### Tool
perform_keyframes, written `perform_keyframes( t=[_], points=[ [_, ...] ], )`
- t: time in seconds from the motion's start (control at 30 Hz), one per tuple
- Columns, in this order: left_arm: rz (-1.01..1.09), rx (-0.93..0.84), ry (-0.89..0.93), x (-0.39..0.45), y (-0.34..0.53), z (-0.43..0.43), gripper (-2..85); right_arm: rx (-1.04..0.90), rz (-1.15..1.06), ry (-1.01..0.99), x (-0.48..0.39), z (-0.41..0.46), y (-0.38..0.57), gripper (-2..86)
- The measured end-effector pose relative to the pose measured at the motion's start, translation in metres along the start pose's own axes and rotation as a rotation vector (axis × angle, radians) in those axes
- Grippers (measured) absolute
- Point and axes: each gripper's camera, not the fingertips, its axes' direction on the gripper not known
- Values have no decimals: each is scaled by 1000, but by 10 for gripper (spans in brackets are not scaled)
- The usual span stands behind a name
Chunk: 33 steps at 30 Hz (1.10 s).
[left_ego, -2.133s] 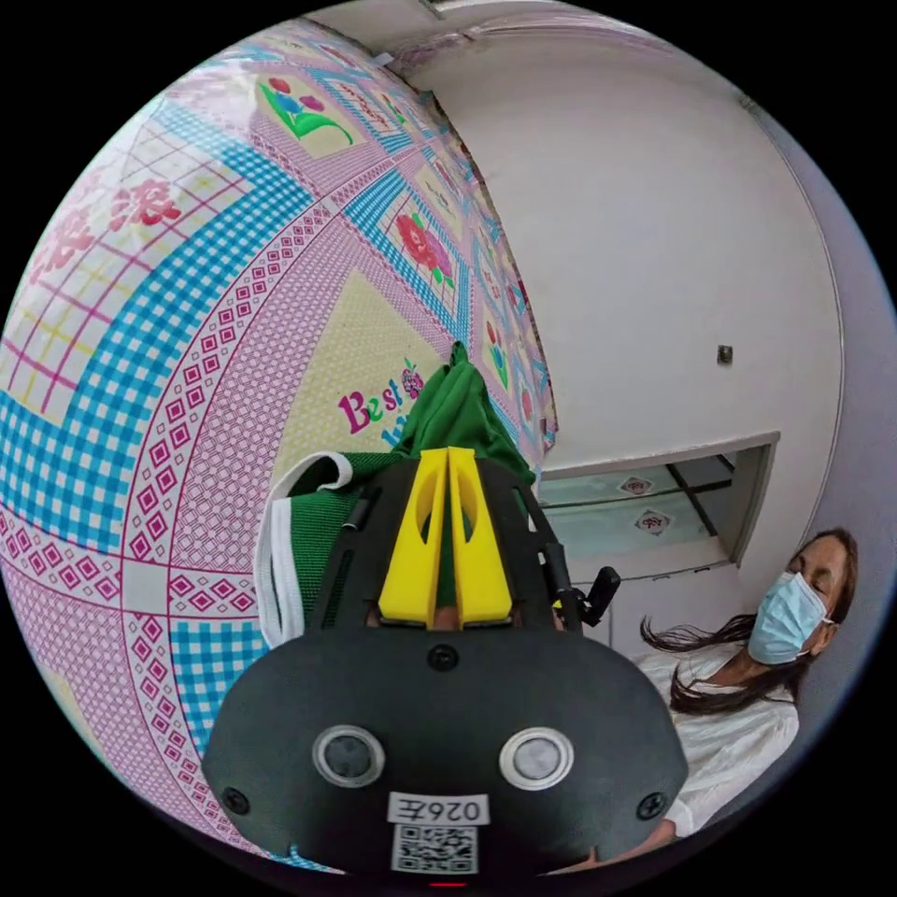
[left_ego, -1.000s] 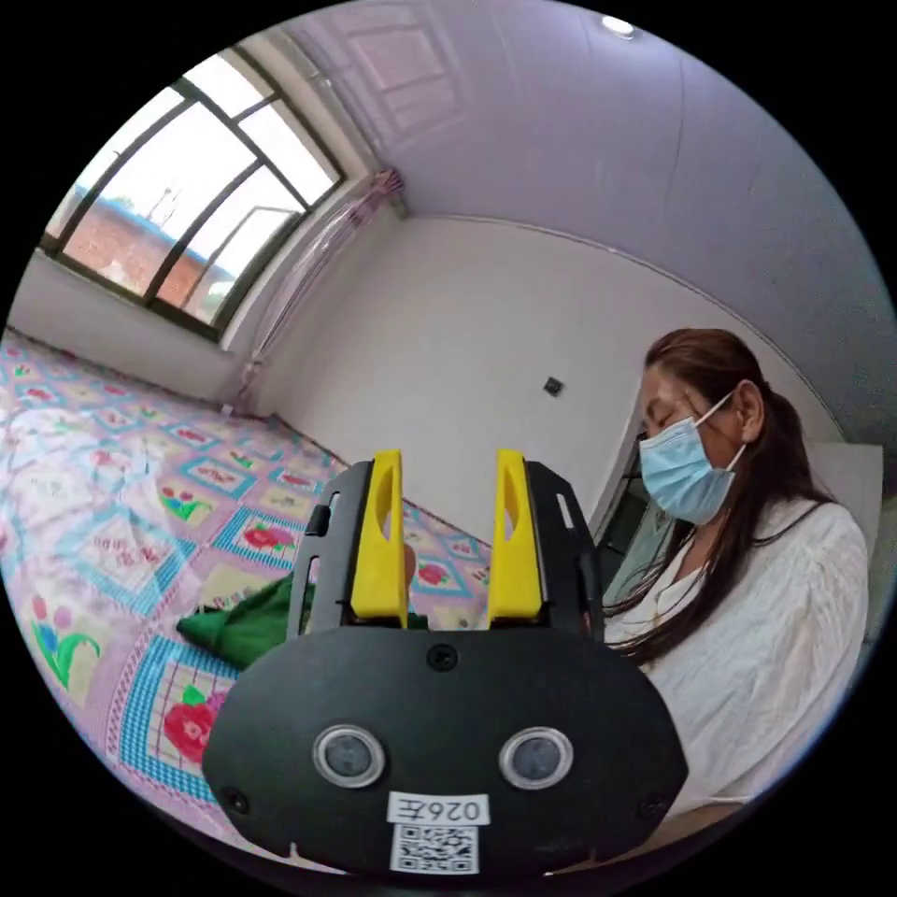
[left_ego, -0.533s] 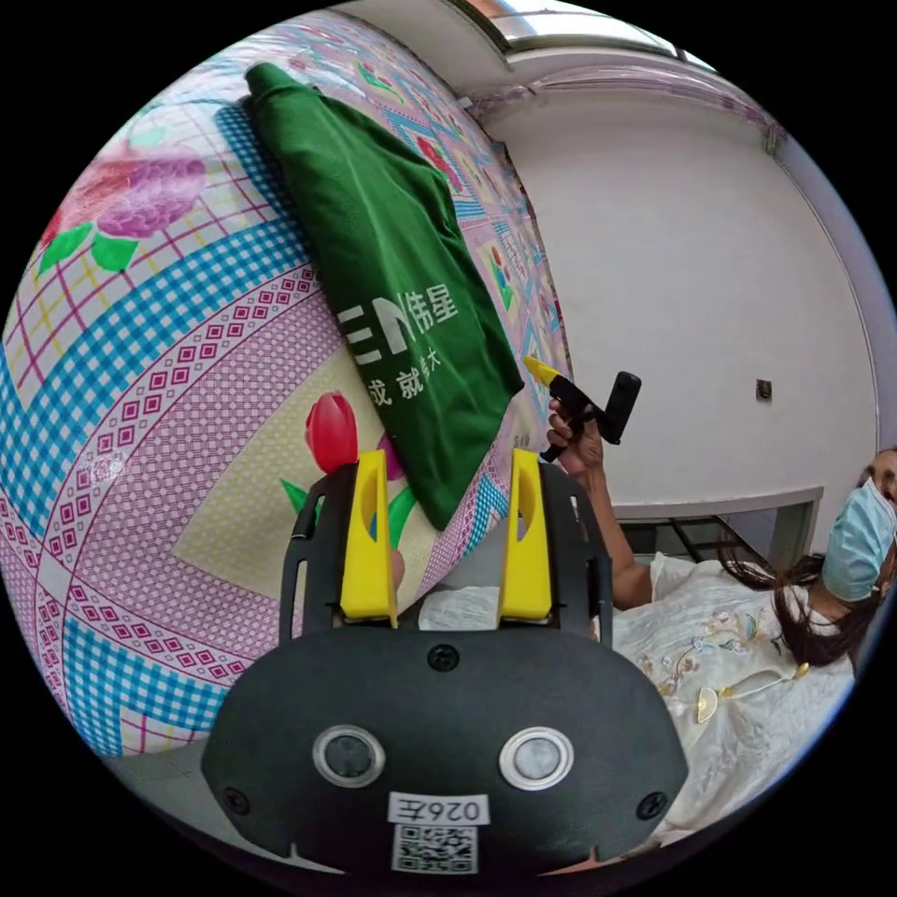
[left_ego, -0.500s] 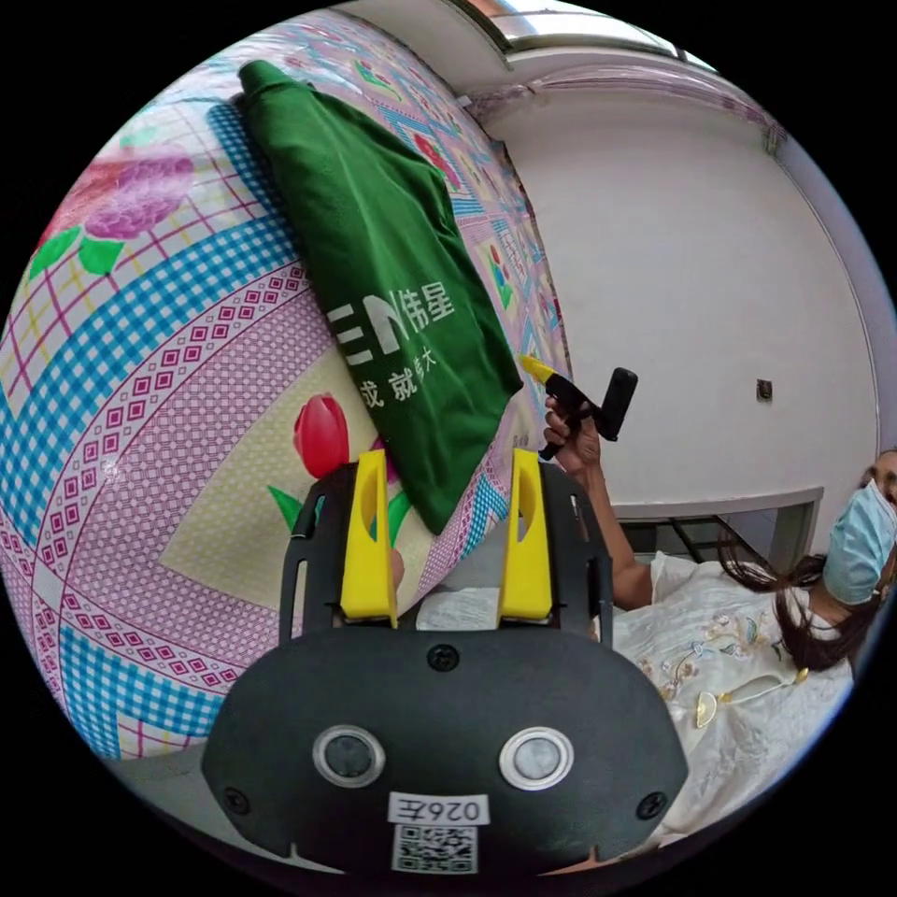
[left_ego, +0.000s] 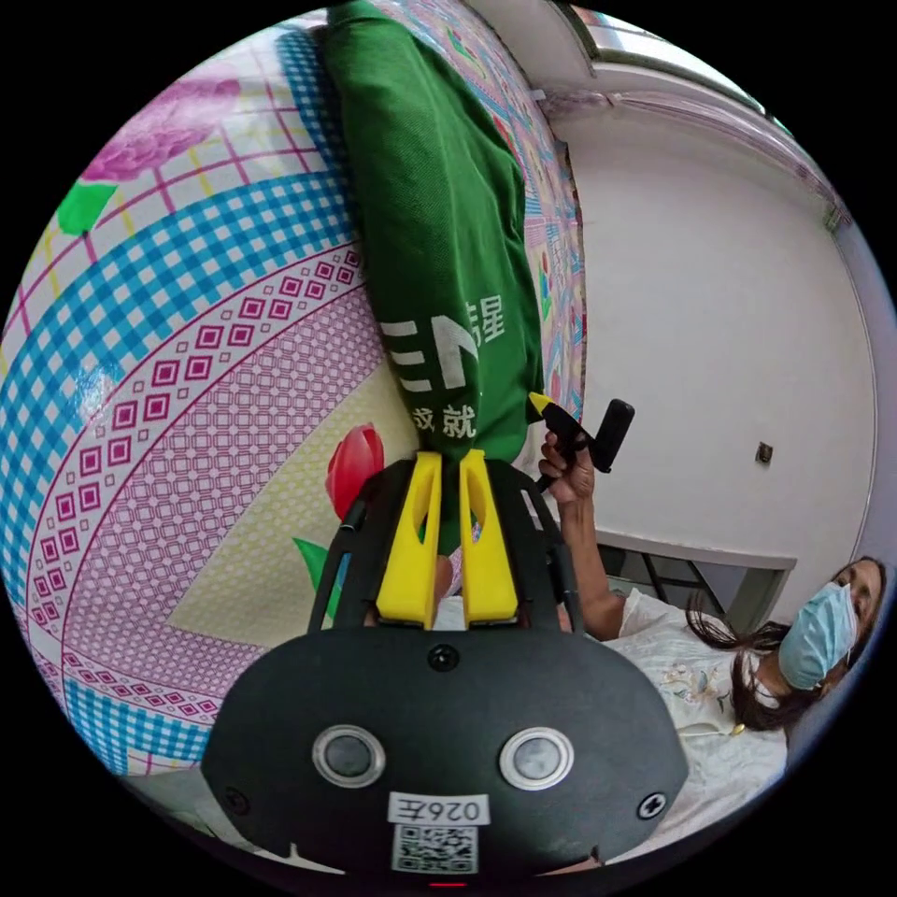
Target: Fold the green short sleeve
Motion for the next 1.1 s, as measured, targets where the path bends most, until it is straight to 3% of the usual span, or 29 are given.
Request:
perform_keyframes(
  t=[0.4, 0.5, 0.67, 0.83, 1.0, 1.1],
  points=[
    [-73, 15, 17, -43, -8, -90, 23, -48, 169, -304, 16, 64, -4, 32],
    [-43, -8, 19, -46, -12, -108, 39, 8, 195, -243, 11, 59, -6, 75],
    [72, -52, -20, -37, -4, -129, 135, 133, 147, -16, 3, 37, -25, 107],
    [146, -19, -21, -25, -1, -136, 183, 151, 130, -8, 26, 44, -81, 134],
    [193, -79, -30, -6, -38, -117, 170, 61, 92, 19, 42, 79, -137, 121],
    [162, -161, -134, -4, -59, -98, 61, 8, 76, 7, 48, 93, -154, 78]
  ],
)
